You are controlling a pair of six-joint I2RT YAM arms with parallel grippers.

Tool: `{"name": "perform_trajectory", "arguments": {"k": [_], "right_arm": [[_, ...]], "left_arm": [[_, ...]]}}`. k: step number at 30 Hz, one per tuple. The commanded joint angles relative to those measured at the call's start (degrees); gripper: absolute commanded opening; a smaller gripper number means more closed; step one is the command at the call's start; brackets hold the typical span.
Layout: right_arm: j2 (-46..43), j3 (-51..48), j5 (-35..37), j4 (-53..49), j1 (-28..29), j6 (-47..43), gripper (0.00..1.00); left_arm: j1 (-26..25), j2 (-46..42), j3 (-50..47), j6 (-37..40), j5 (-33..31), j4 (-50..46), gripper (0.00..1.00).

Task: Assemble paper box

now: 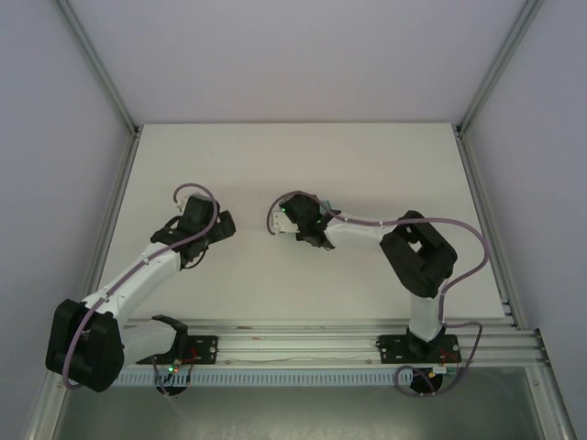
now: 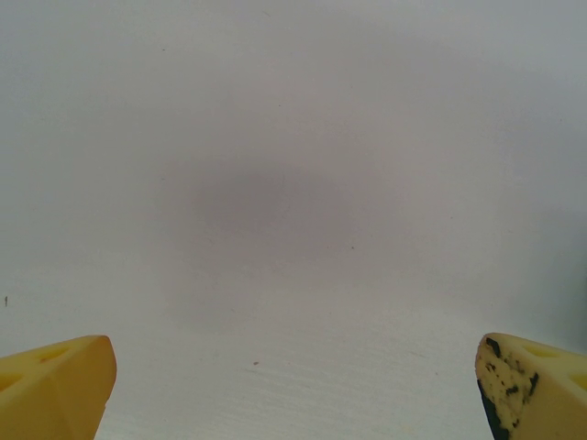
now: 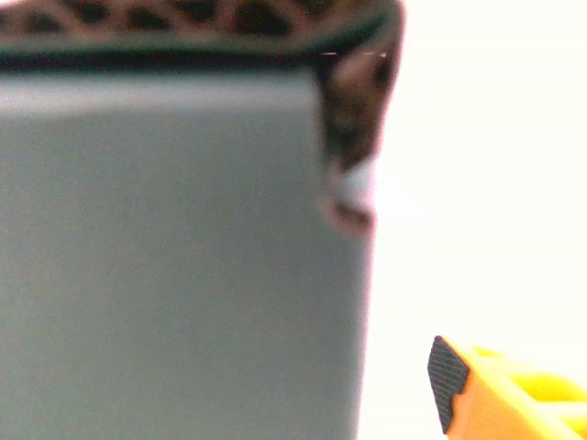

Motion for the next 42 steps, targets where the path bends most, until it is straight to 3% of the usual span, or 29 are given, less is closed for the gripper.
{"name": "perform_trajectory", "arguments": {"k": [1, 6, 17, 23, 28, 32, 33, 35, 38, 42], "right_arm": [[-2.92, -0.75, 1.47, -4.70, 1.48, 4.63, 0.82], [-5.88, 0.80, -2.24, -15.86, 3.16, 12.11, 1.00], [-17.09, 0.30, -13.51, -25.04, 4.27, 22.70, 1.00], [-27.49, -3.72, -11.93, -19.65, 2.84, 34.06, 1.00], [-39.59, -11.83, -10.80, -10.92, -6.27, 48.19, 1.00], [-50.23, -23.92, -7.38, 1.89, -17.36, 59.35, 1.00], [-52.29, -26.98, -6.16, 5.04, -19.60, 61.12, 1.00], [-55.37, -32.86, -3.73, 11.25, -24.91, 65.61, 1.00], [-56.57, -38.67, -5.21, 16.44, -32.63, 69.89, 1.00], [-53.50, -45.23, -6.38, 27.63, -36.59, 69.32, 1.00]], "left_arm": [[0.73, -0.79, -0.82, 0.51, 0.77, 0.46, 1.00], [0.72, -1.55, -0.93, 1.04, 1.51, 0.88, 1.00], [0.70, -0.65, 1.13, 0.93, 1.37, 0.63, 1.00], [0.80, -3.59, 1.61, 4.09, -5.10, 4.26, 1.00], [1.92, -6.68, -4.63, 10.43, -16.22, 15.39, 1.00], [3.56, -6.93, -13.40, 17.35, -22.11, 33.13, 1.00], [4.21, -6.26, -15.63, 19.09, -22.41, 38.22, 1.00], [6.87, -5.10, -14.44, 19.53, -19.64, 37.43, 1.00], [8.34, -1.57, -15.58, 25.39, -18.34, 45.26, 1.00], [10.30, 4.43, -19.02, 28.84, -14.90, 57.87, 1.00]]}}
